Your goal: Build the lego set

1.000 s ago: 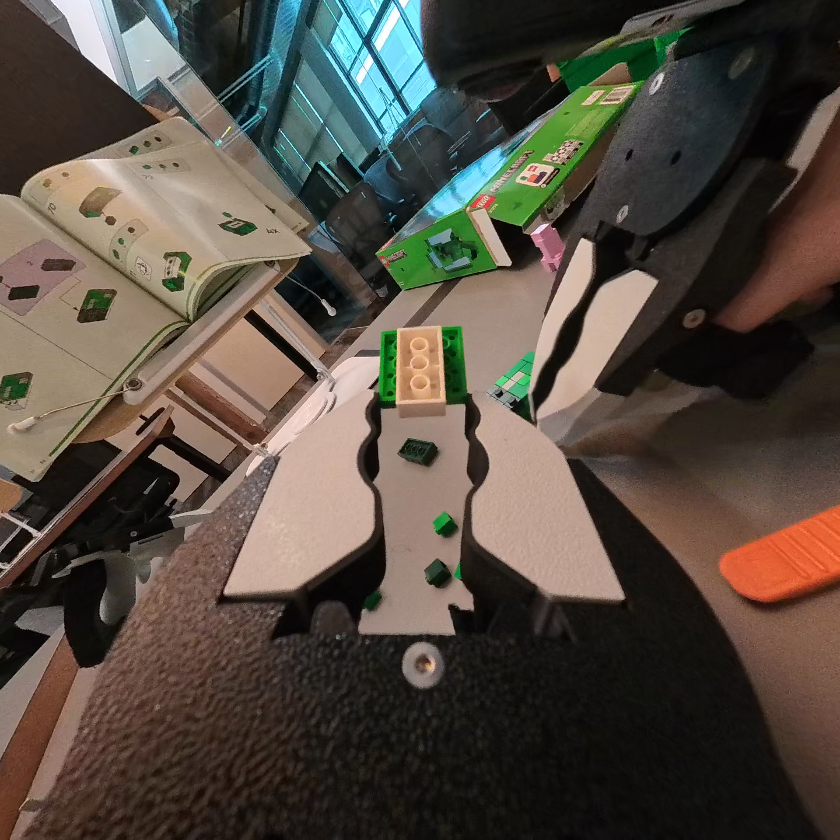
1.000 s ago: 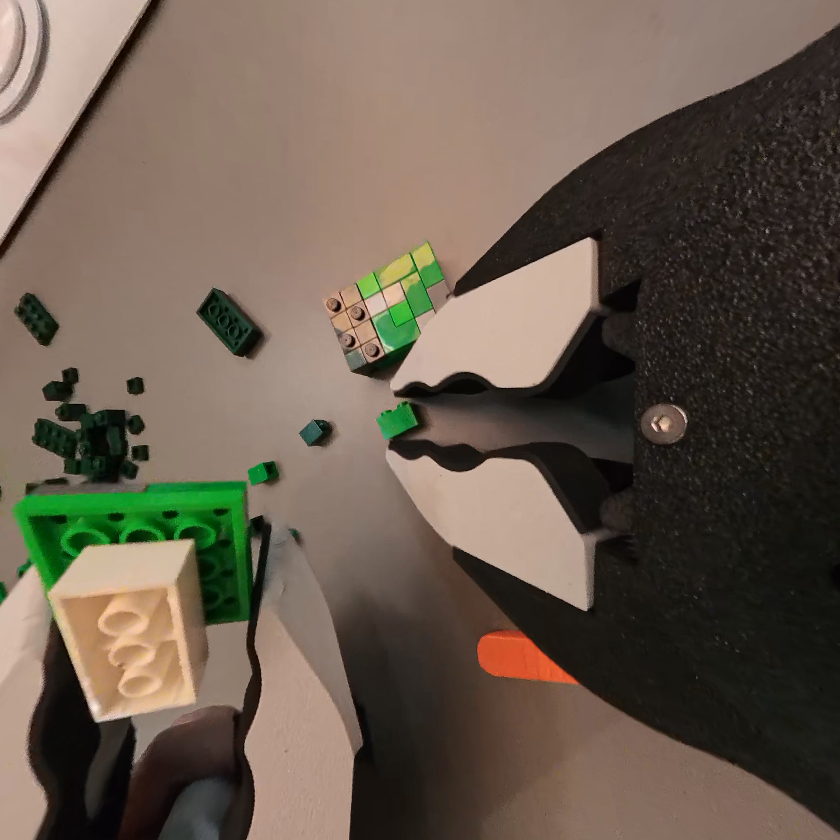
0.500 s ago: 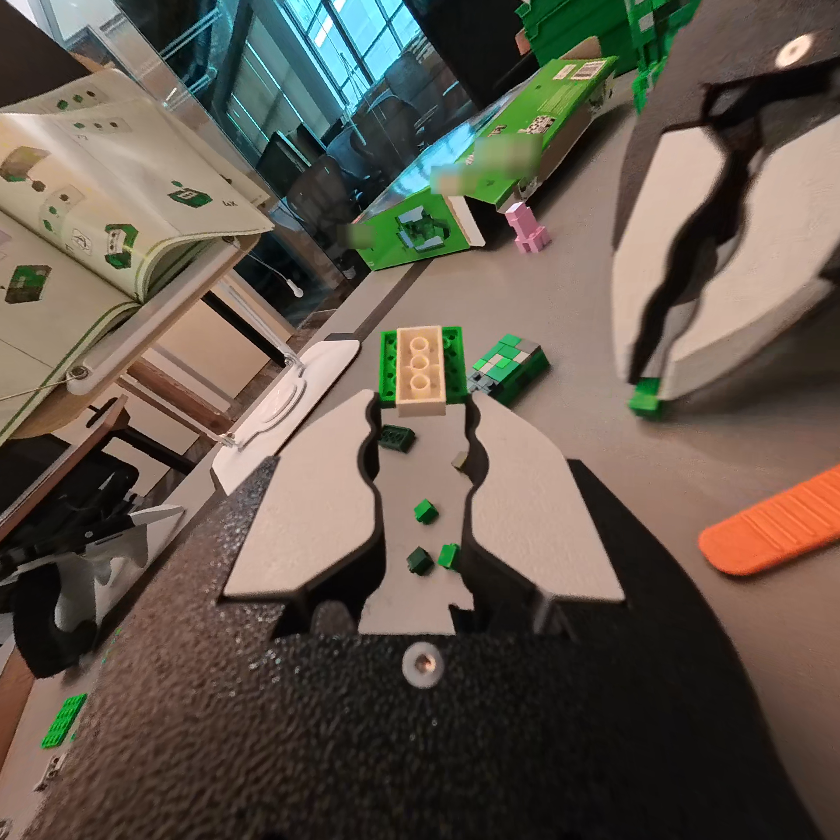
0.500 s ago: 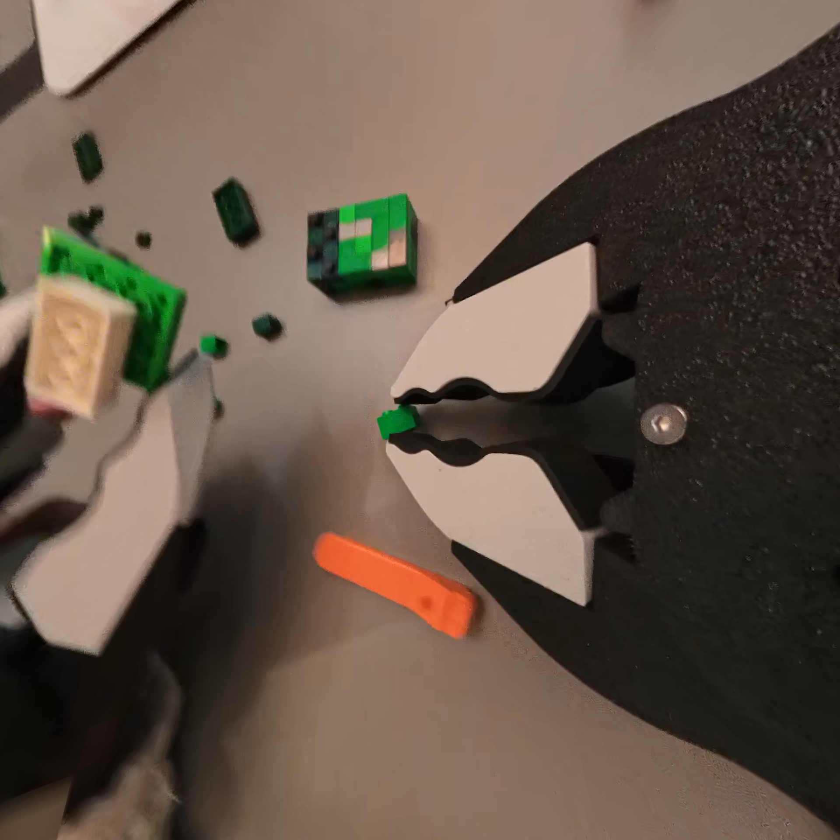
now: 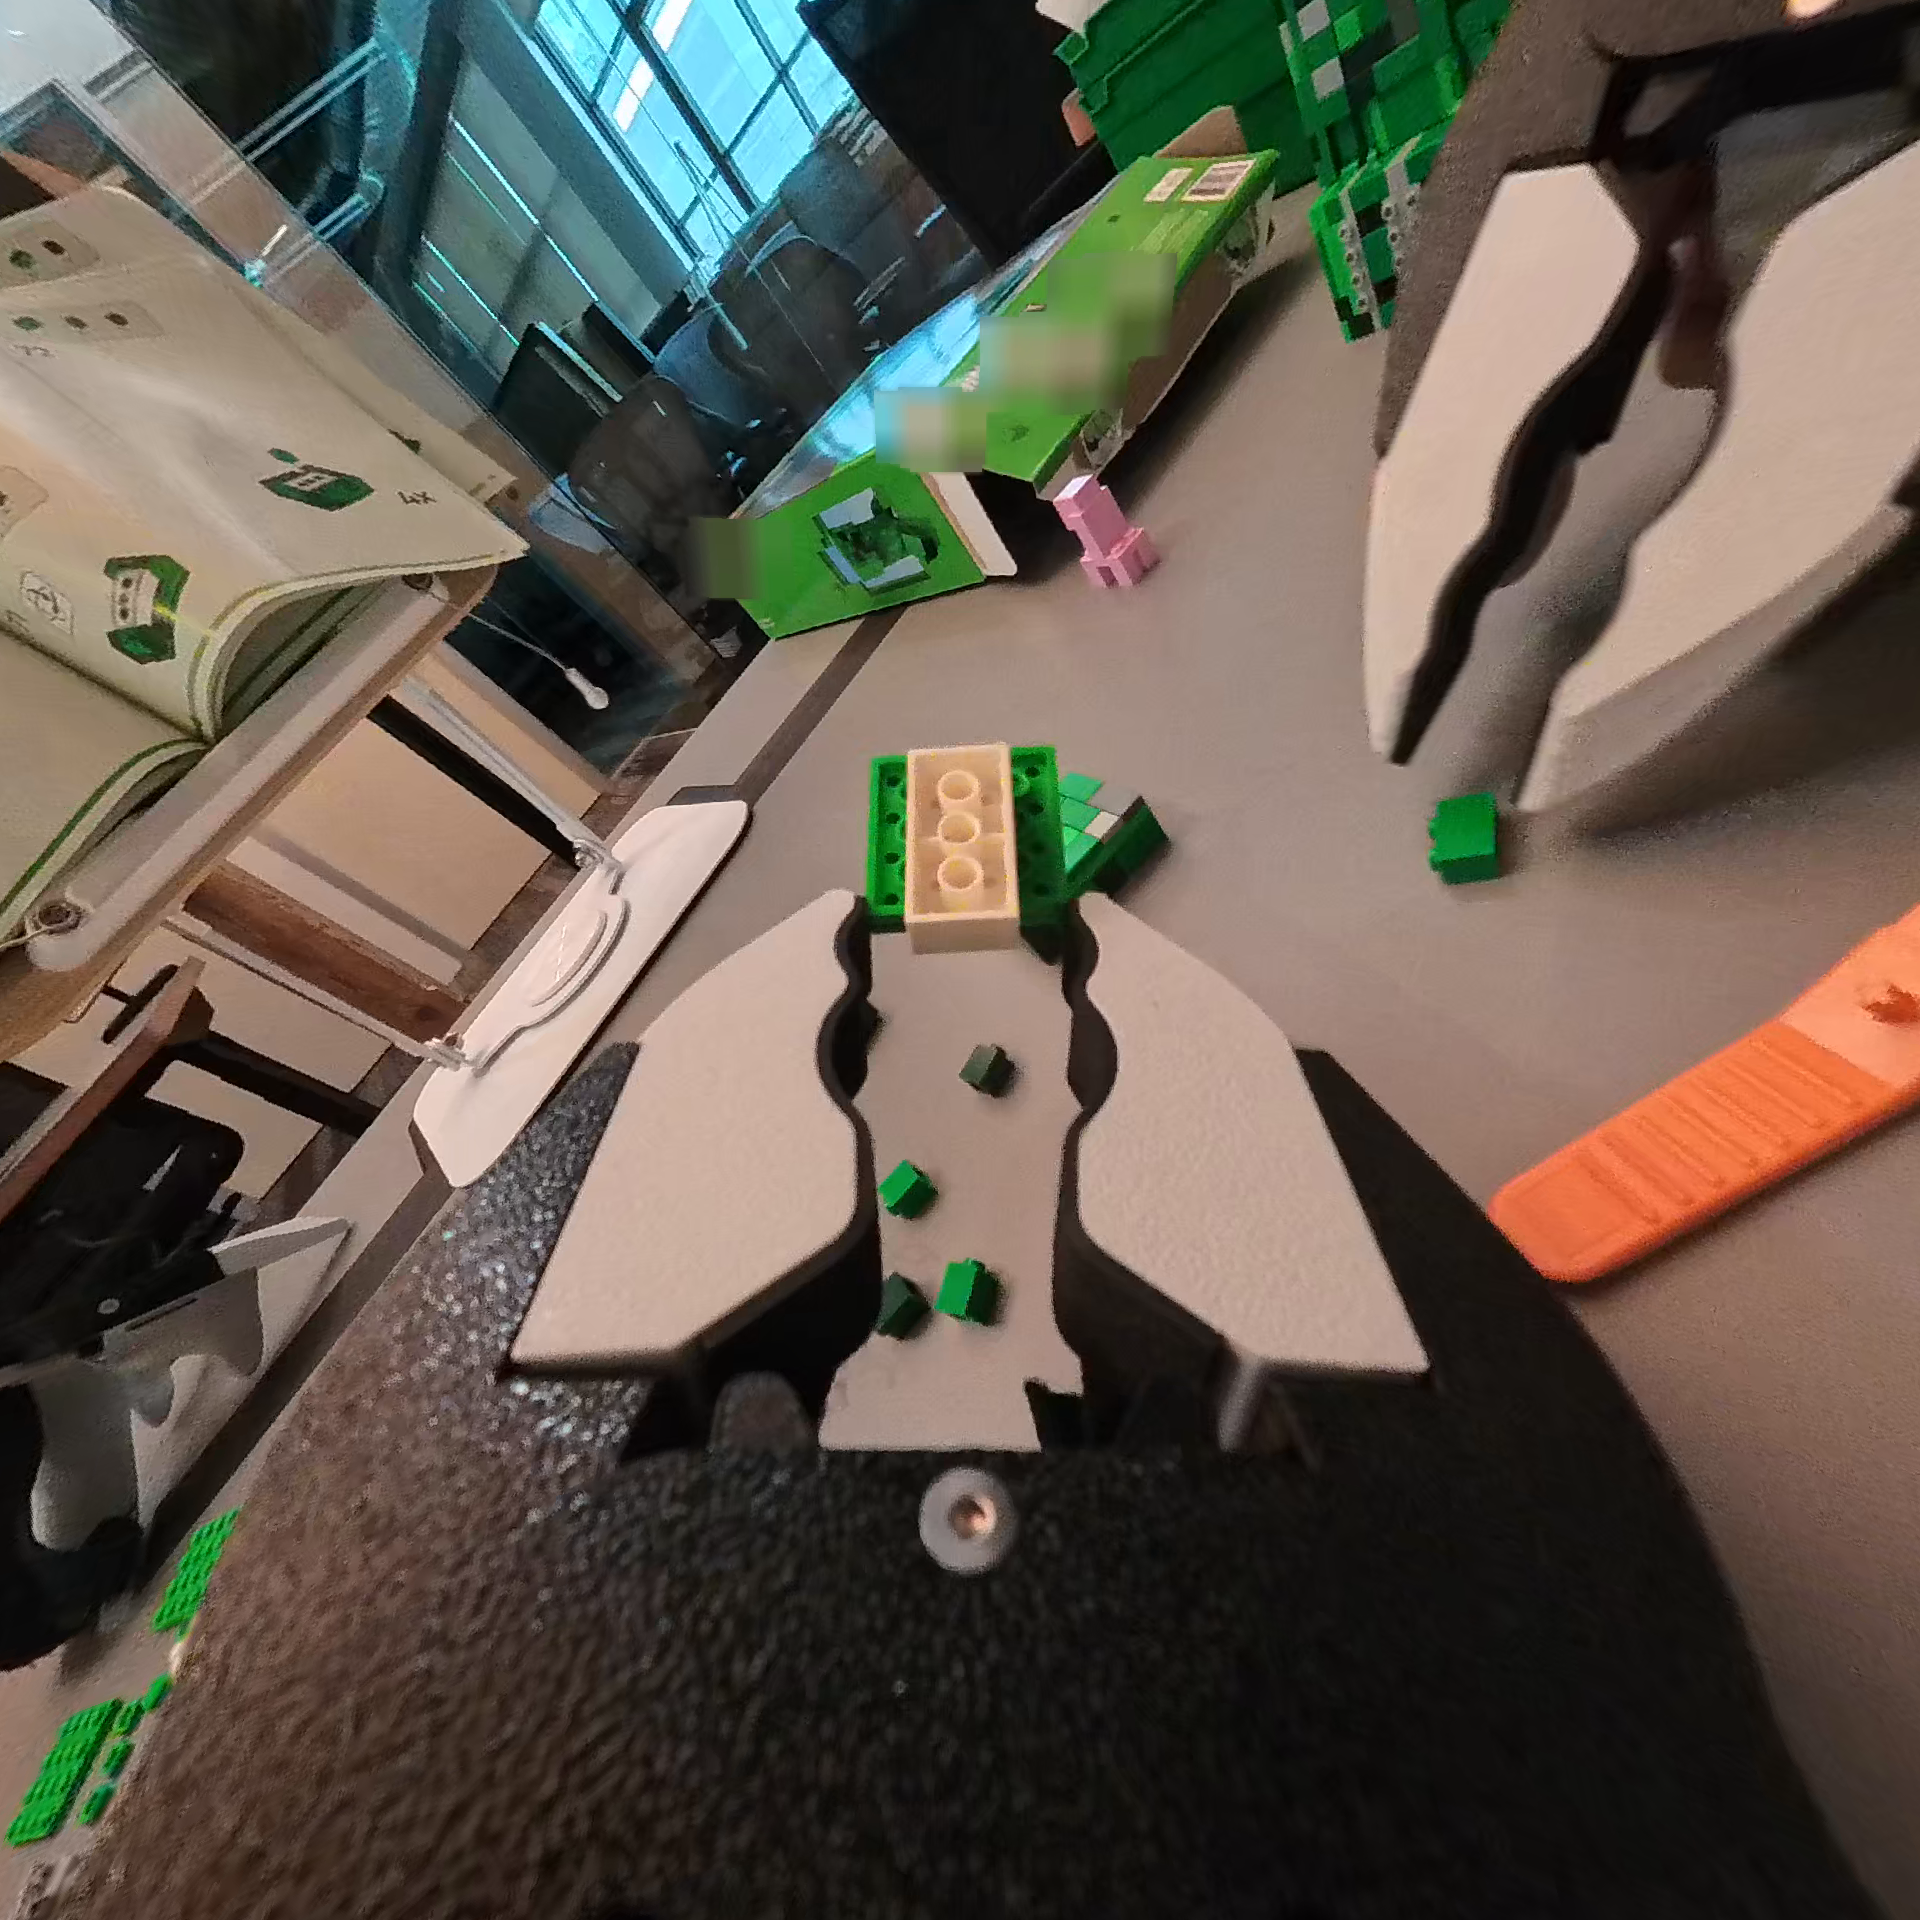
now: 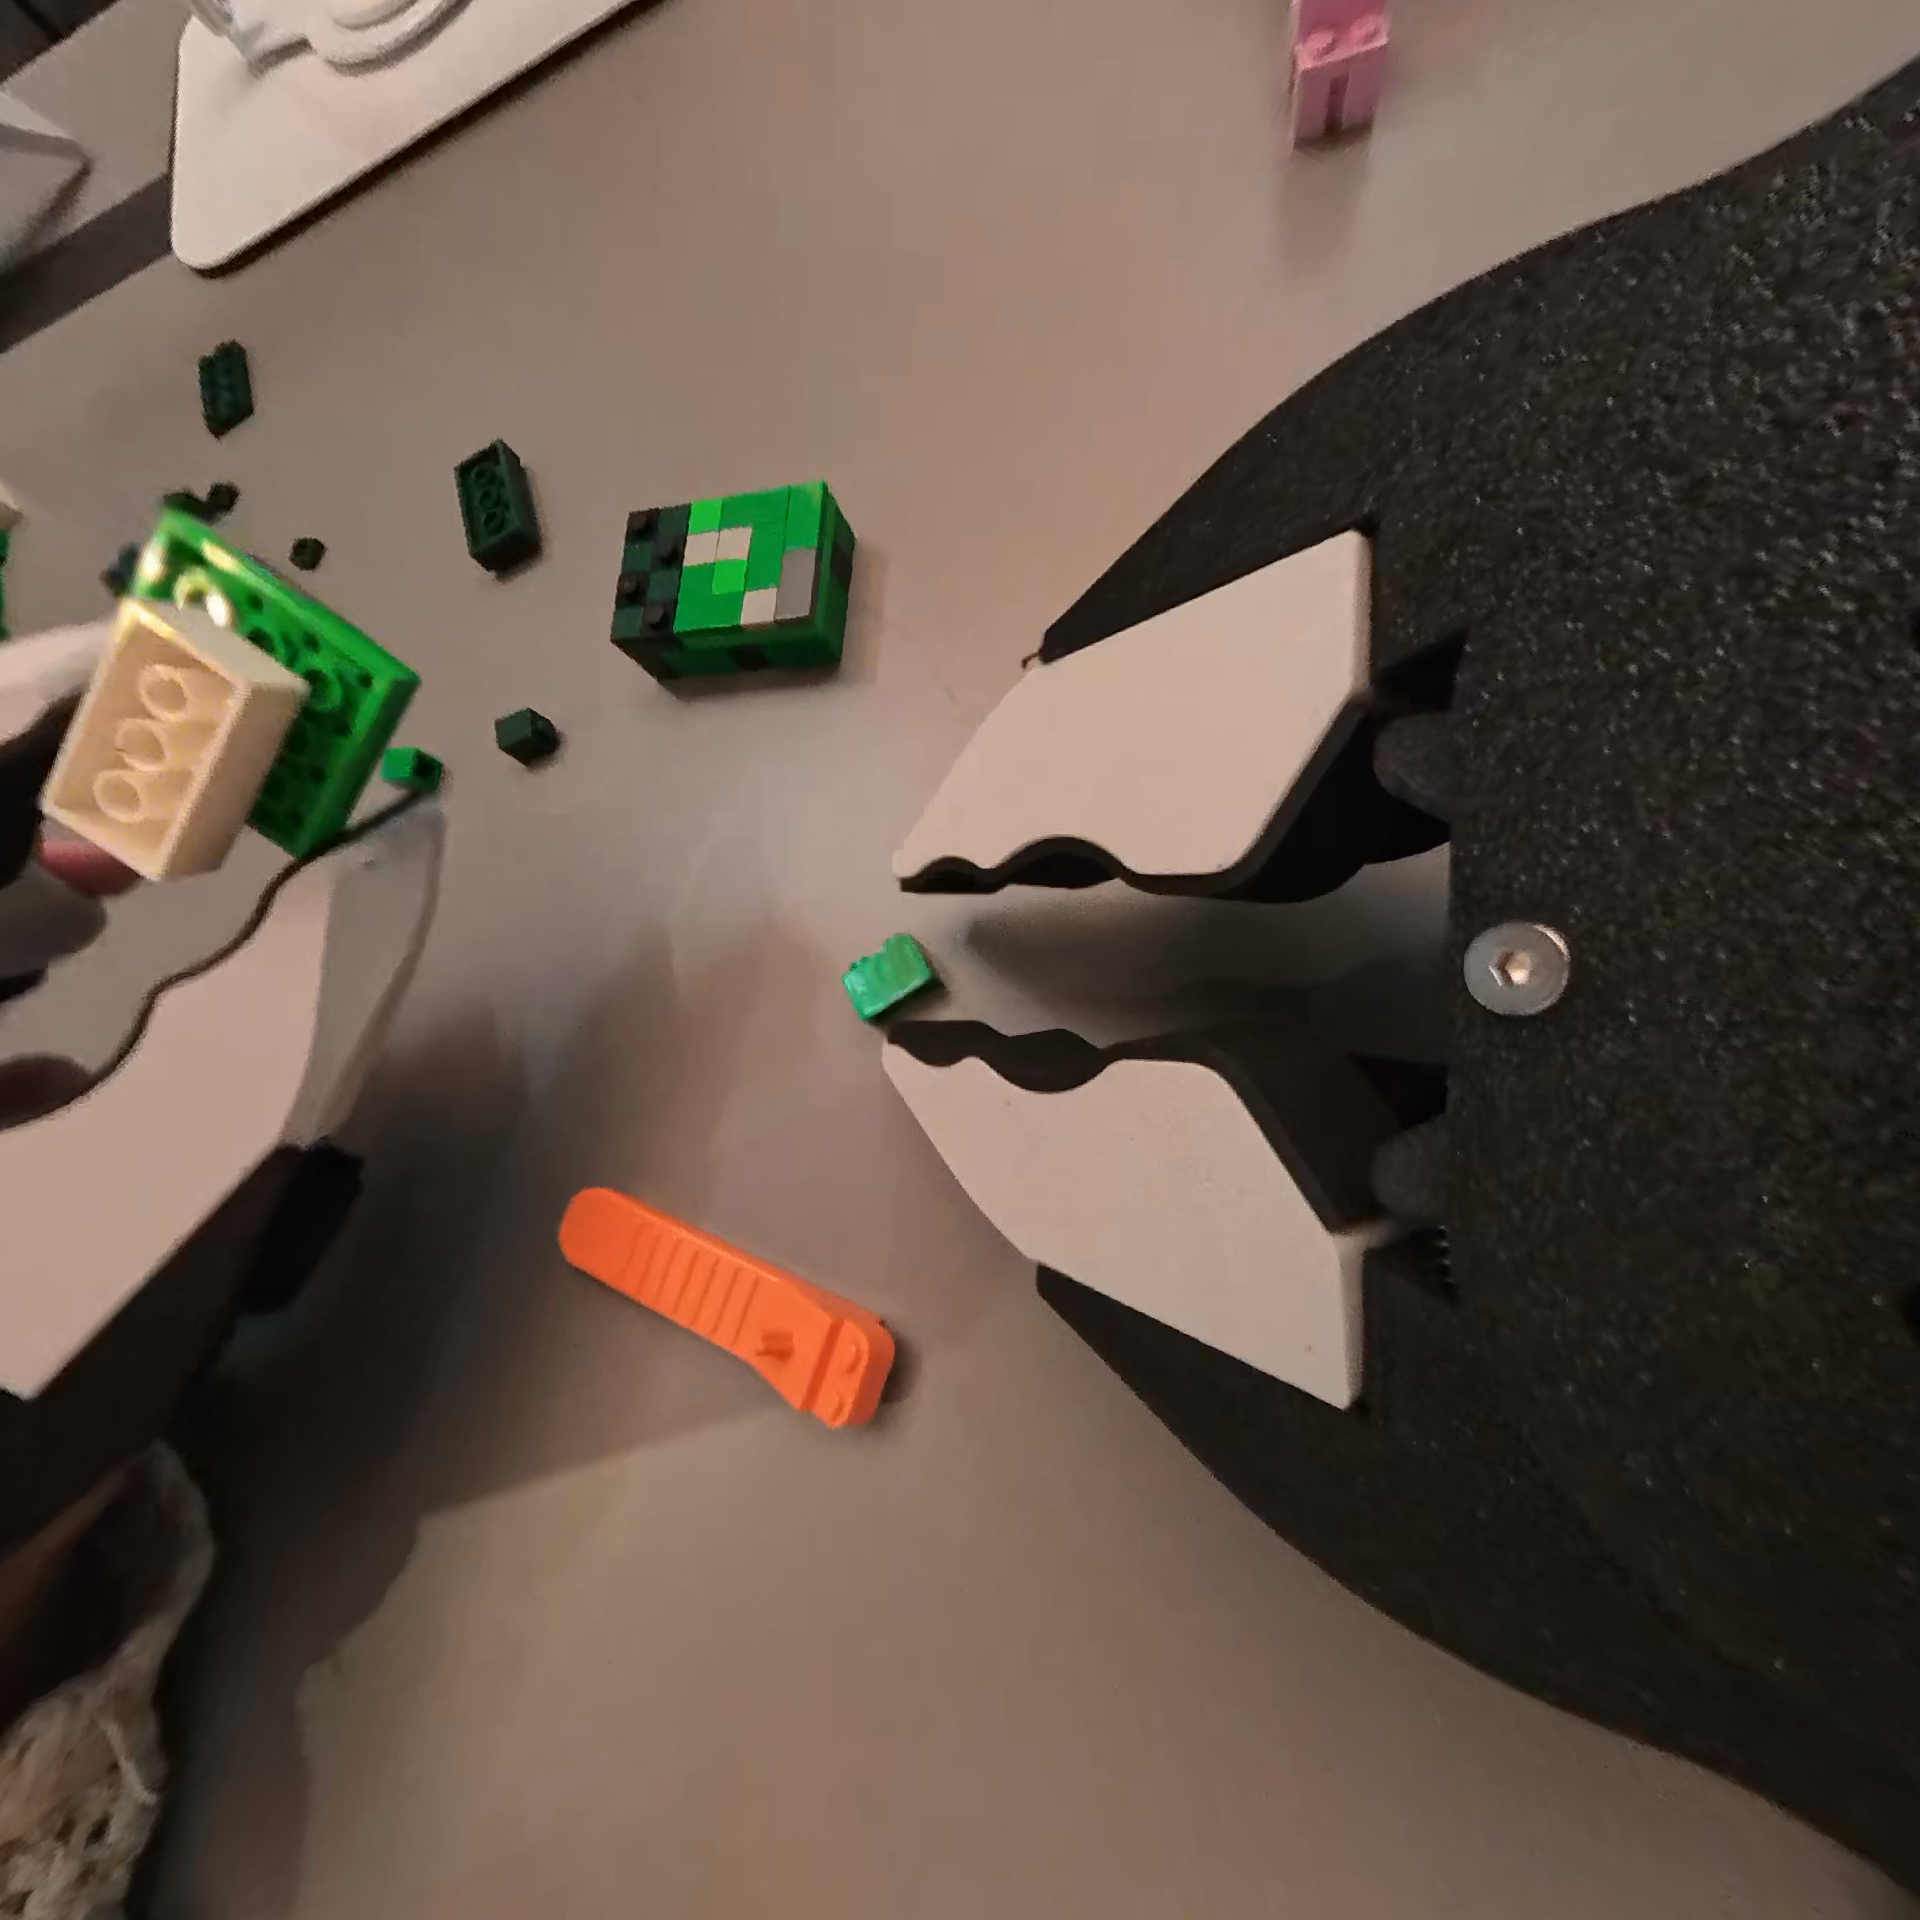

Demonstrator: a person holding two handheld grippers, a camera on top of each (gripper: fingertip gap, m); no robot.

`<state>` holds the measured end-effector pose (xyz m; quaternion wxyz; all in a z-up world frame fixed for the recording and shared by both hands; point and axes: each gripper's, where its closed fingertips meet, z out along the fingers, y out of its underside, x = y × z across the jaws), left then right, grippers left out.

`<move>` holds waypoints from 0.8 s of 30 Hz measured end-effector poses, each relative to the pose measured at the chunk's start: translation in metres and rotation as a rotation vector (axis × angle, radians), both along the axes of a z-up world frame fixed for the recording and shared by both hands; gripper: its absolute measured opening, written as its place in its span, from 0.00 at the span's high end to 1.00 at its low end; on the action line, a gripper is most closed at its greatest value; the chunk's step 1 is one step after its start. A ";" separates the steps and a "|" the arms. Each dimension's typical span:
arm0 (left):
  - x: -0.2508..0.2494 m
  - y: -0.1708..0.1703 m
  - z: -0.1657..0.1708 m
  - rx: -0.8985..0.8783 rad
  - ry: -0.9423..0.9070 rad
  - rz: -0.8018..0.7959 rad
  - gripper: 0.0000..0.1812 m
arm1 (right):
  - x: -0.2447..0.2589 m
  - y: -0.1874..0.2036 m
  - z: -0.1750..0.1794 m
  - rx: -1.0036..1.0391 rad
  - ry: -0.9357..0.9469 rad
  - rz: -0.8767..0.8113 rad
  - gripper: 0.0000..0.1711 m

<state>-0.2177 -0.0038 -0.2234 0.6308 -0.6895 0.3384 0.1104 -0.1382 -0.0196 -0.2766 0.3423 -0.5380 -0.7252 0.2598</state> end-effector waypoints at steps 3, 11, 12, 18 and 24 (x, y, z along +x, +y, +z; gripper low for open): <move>0.002 -0.001 -0.002 -0.001 0.024 -0.007 0.80 | -0.002 0.021 0.002 0.039 0.010 -0.126 0.89; -0.005 0.002 -0.001 -0.003 0.008 0.038 0.80 | 0.005 0.020 0.010 -0.192 0.032 -0.359 0.82; -0.007 0.002 0.000 -0.004 0.000 0.044 0.80 | 0.006 0.024 0.015 -0.205 0.070 -0.457 0.82; -0.003 0.002 -0.002 -0.012 -0.006 0.031 0.80 | 0.002 -0.002 0.003 -0.145 0.017 -0.551 0.78; 0.000 0.002 -0.006 -0.023 0.005 0.009 0.80 | -0.005 0.001 -0.003 -0.076 -0.068 -0.580 0.81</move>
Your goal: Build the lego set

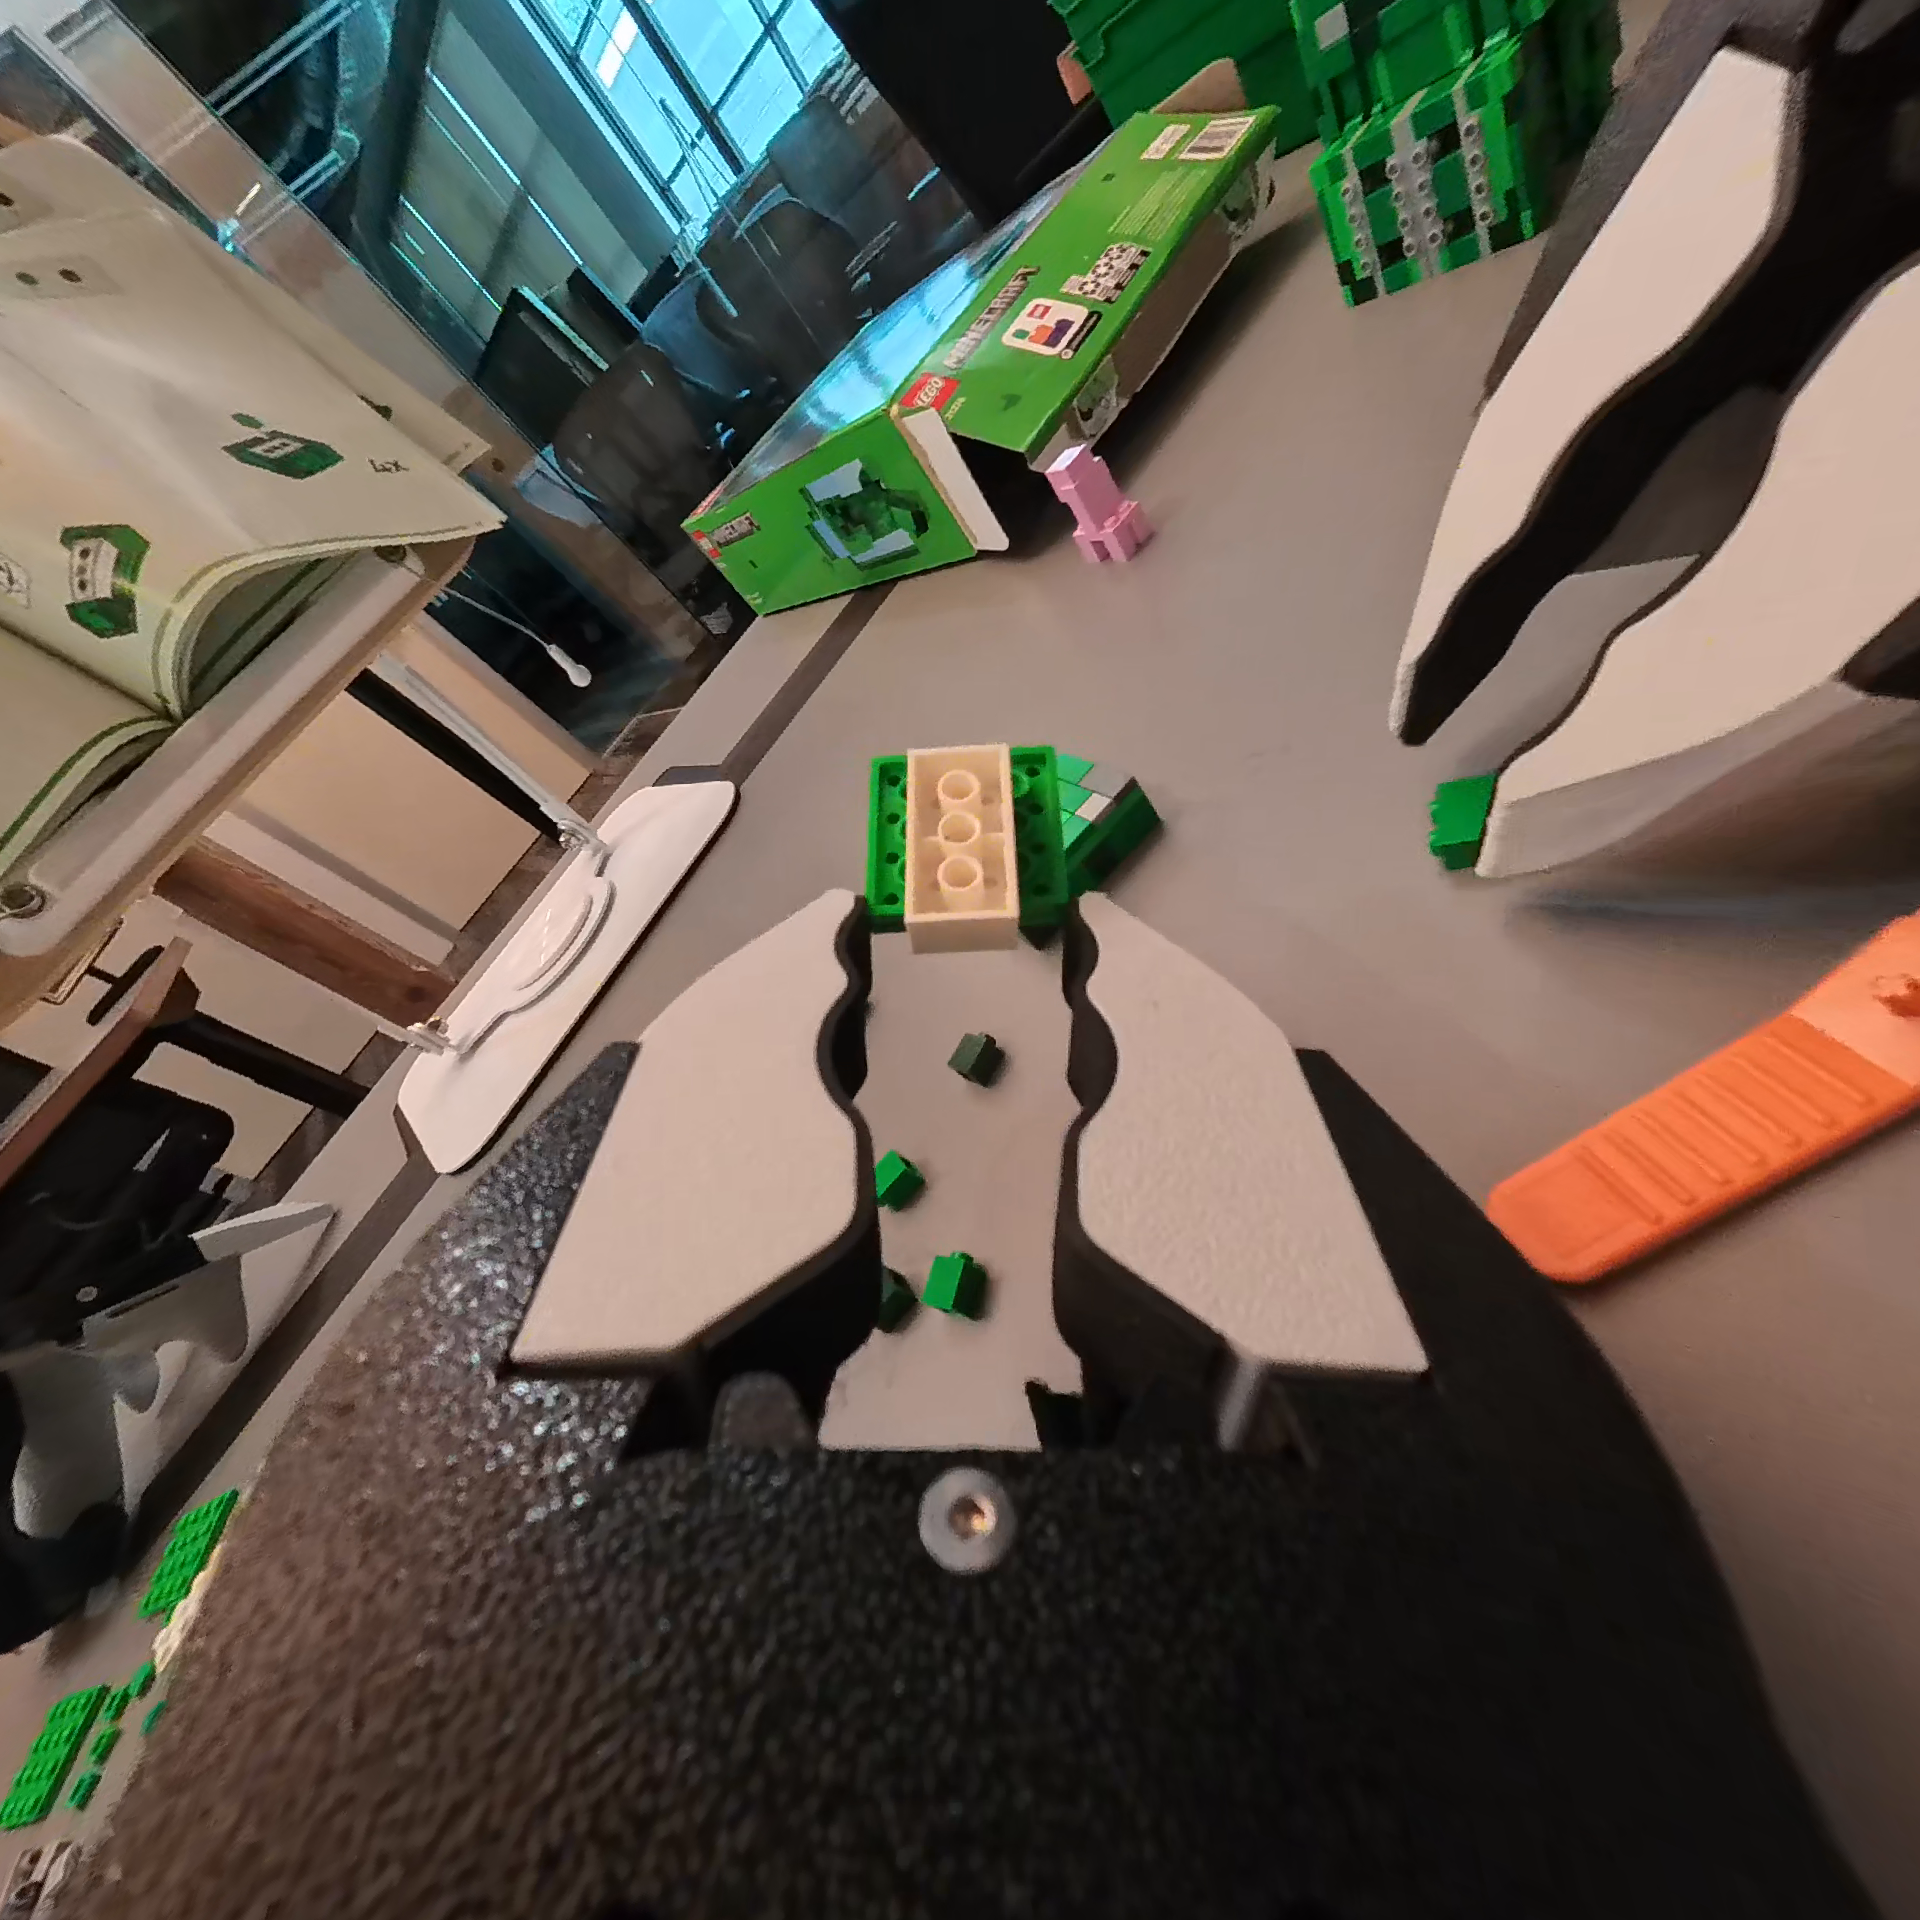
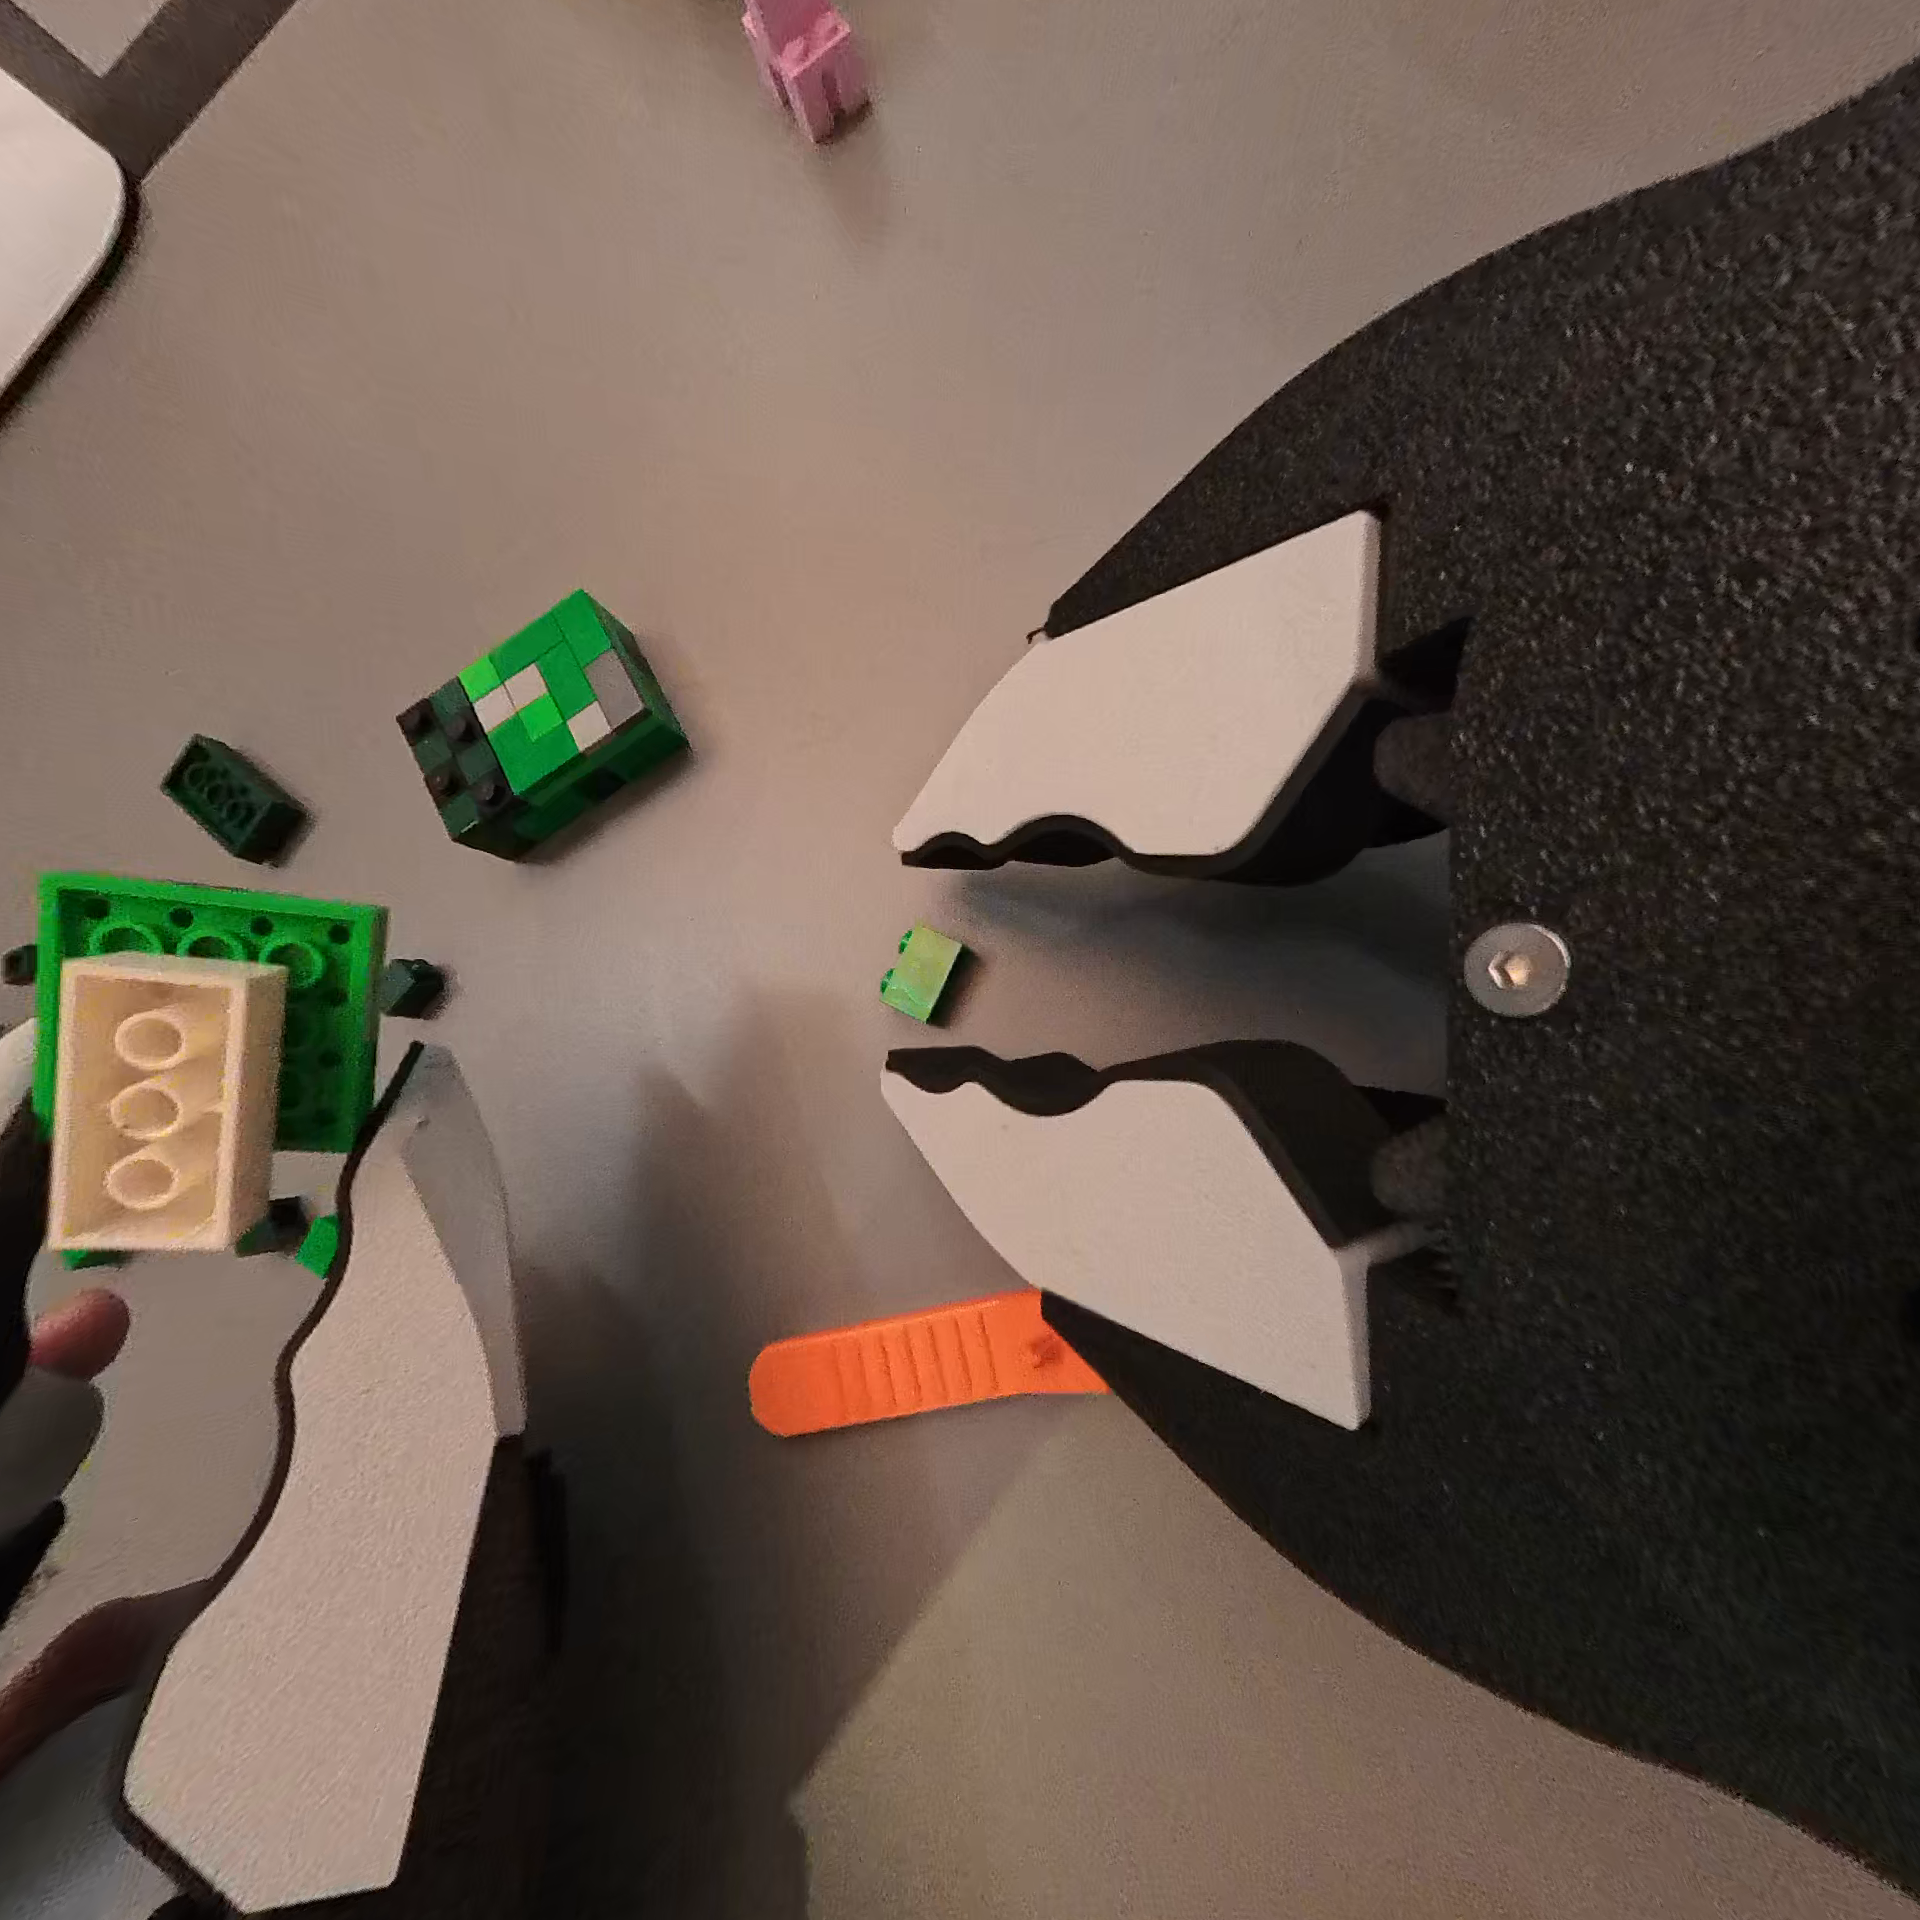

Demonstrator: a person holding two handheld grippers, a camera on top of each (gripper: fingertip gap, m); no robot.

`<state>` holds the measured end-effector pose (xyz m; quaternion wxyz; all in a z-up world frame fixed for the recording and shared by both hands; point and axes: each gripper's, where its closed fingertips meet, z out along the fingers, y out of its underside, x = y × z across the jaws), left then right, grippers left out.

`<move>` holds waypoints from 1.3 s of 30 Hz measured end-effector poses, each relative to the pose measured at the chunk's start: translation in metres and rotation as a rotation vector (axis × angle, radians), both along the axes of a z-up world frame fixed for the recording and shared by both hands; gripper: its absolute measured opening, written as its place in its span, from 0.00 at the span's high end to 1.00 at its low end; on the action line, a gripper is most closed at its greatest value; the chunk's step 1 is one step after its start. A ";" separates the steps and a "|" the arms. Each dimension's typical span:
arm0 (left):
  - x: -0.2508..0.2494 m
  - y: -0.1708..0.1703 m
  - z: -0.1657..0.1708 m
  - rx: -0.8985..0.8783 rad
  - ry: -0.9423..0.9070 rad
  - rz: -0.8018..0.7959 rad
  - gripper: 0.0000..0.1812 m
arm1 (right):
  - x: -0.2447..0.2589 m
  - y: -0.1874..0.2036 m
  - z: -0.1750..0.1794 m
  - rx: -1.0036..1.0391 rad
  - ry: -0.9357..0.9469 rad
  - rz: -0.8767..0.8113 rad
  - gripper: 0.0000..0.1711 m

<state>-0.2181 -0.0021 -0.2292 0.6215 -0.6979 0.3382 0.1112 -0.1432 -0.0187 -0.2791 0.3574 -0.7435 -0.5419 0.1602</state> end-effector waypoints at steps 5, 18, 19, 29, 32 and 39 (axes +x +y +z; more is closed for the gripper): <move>0.001 0.000 0.000 -0.001 -0.005 -0.006 0.80 | 0.008 0.008 -0.005 -0.036 0.005 -0.032 0.79; 0.008 -0.002 -0.005 -0.025 0.007 -0.050 0.80 | 0.006 0.003 -0.004 -0.112 0.080 0.101 0.90; 0.009 -0.003 -0.006 -0.029 0.005 -0.056 0.80 | 0.005 0.002 -0.004 -0.110 0.081 0.117 0.91; 0.018 -0.010 -0.007 -0.110 -0.080 -0.136 0.80 | 0.009 0.005 0.044 0.092 0.026 0.322 0.91; 0.024 -0.012 -0.009 -0.136 -0.084 -0.167 0.80 | 0.007 0.005 0.060 0.208 -0.111 0.446 0.91; 0.032 -0.018 -0.014 -0.184 -0.080 -0.220 0.80 | -0.005 0.000 0.055 0.311 -0.395 0.700 0.91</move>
